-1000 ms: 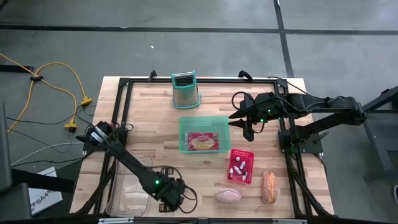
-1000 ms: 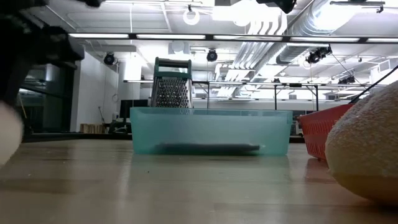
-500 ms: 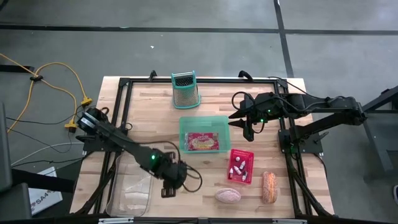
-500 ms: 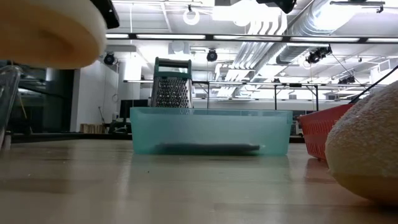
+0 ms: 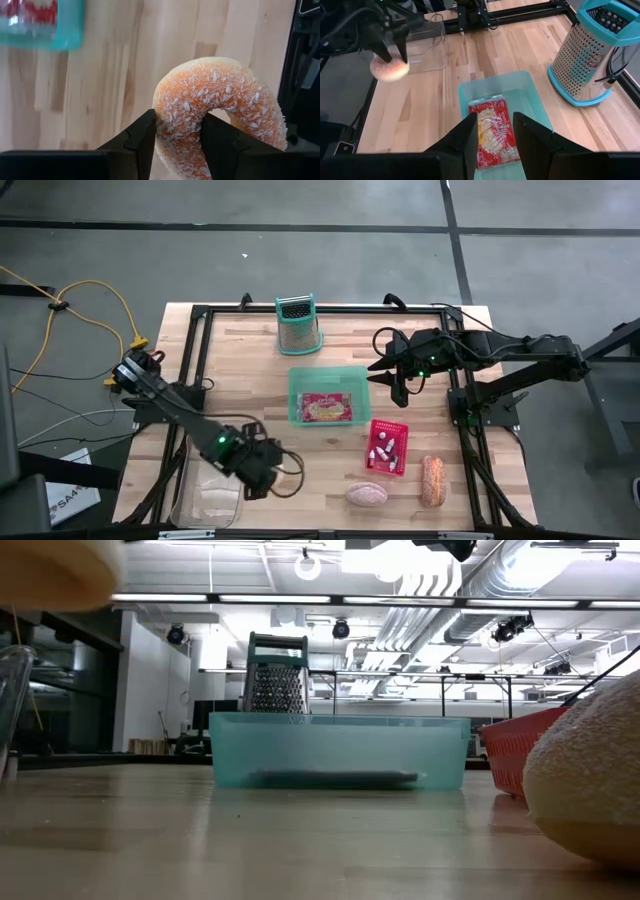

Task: Pick & Place Food Item
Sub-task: Put the doughnut into the transparent bin

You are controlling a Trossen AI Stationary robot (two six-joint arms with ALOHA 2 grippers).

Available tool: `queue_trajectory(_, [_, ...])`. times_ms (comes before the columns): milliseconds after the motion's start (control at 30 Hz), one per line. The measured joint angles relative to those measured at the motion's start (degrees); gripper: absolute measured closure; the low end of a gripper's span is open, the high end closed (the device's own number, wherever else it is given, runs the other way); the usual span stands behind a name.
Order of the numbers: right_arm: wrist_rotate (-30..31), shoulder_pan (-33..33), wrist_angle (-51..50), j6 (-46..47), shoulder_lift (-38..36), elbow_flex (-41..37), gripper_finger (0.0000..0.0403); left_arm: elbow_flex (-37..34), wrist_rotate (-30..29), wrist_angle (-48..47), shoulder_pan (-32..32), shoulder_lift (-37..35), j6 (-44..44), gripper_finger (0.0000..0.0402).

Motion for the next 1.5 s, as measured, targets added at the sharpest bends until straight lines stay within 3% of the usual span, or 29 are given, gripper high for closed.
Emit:
queue_trajectory(533, [0.00,-0.01,0.00,0.00,0.01,0.00,0.0291,0.01,-5.15,-11.93,-15.48,-2.59,-27.72,0.0266])
queue_trajectory(933, [0.00,-0.01,0.00,0.00,0.00,0.00,0.0291,0.01,-5.15,-16.88,-26.99,-2.59,-51.53,0.0266])
queue_trajectory(1267, [0.00,0.01,0.02,0.00,0.01,0.00,0.0291,-4.37,-4.87,-16.88,-29.05,-2.55,-55.33,0.0266])
queue_trajectory(1500, [0.00,0.00,0.00,0.00,0.00,0.00,0.0291,-14.31,-4.57,-5.03,-29.05,-2.48,-55.15,0.0266])
